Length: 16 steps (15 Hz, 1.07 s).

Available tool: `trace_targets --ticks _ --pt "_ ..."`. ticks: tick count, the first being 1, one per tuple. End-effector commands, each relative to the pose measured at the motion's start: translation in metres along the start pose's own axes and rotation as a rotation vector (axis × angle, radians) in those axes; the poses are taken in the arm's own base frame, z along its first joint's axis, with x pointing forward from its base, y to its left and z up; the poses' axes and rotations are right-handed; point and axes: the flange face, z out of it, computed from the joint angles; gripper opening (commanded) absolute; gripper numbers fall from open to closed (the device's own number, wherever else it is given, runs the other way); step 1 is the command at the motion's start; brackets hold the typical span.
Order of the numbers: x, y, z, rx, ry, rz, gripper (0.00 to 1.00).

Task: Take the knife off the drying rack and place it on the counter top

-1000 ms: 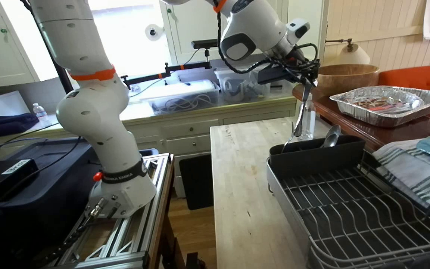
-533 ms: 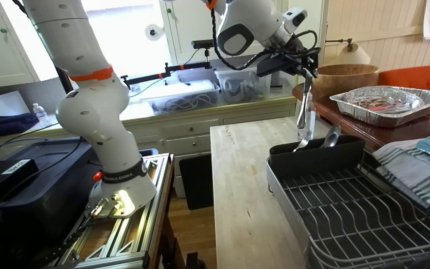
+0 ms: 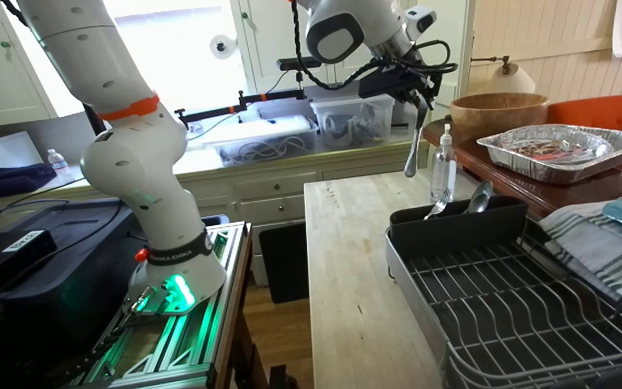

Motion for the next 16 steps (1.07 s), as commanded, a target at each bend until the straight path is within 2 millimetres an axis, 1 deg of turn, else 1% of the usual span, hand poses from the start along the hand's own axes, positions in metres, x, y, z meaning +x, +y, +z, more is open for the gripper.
trace_targets --ticks 1,3,8,12,16 --pt "0.002 -0.018 -0.009 0.077 -0.061 -0.014 0.06" --pt "0.004 -0.024 -0.005 0.113 -0.100 -0.027 0.06" --pt "0.005 -0.043 0.021 0.206 -0.164 -0.047 0.06" --pt "0.002 -0.058 0.048 0.262 -0.188 -0.058 0.06" --pt "-0.012 -0.067 0.083 0.307 -0.239 -0.060 0.06"
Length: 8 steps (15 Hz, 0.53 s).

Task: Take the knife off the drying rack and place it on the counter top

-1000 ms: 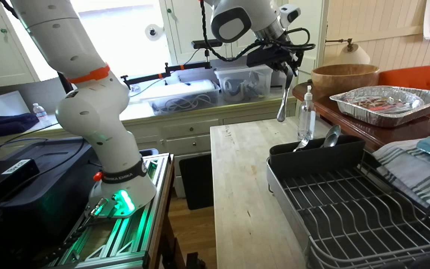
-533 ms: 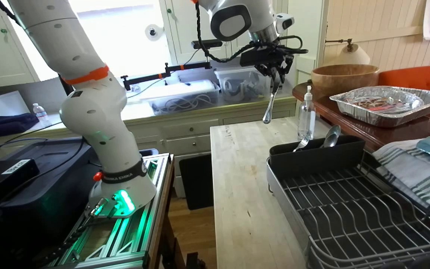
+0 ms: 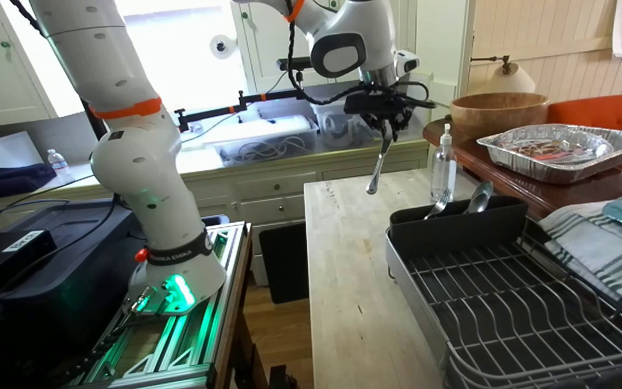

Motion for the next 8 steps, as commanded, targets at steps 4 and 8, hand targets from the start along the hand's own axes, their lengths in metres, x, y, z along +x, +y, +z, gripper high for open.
trace_targets --ticks 4,8 --pt "-0.009 0.007 0.058 0.082 -0.084 0.002 0.06" --pt "-0.016 0.014 0.089 0.098 -0.149 -0.029 0.06"
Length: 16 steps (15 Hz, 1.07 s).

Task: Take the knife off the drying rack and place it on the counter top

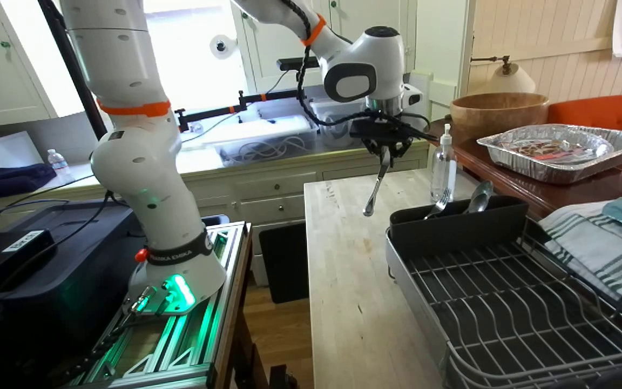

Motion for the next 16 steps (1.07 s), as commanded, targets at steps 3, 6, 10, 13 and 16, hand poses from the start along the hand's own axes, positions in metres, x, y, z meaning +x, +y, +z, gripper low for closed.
trace_targets --ticks 3,6,10,13,16 --pt "0.002 0.017 0.040 0.027 -0.081 -0.045 0.06" --pt "0.003 0.021 0.059 0.032 -0.110 -0.070 0.06" --pt "0.006 0.024 0.080 0.038 -0.120 -0.101 0.06" --pt "0.006 0.025 0.096 0.037 -0.130 -0.122 0.06" --pt "0.007 0.025 0.111 0.066 -0.115 -0.122 0.06"
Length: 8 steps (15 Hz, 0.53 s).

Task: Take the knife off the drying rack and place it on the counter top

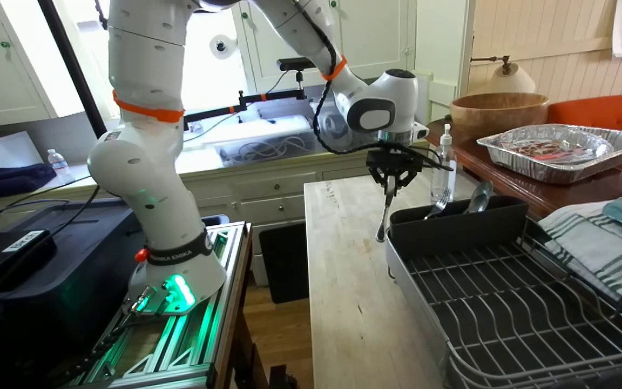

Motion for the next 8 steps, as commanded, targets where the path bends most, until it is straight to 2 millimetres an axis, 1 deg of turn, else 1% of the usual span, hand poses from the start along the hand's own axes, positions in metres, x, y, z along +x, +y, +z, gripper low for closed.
trace_targets --ticks 1,4,8 --pt "0.007 0.007 0.018 0.010 0.019 -0.001 0.06" --pt "0.010 0.008 0.028 0.015 0.028 -0.006 0.06" --pt "0.013 0.012 0.036 0.003 0.039 -0.007 0.06"
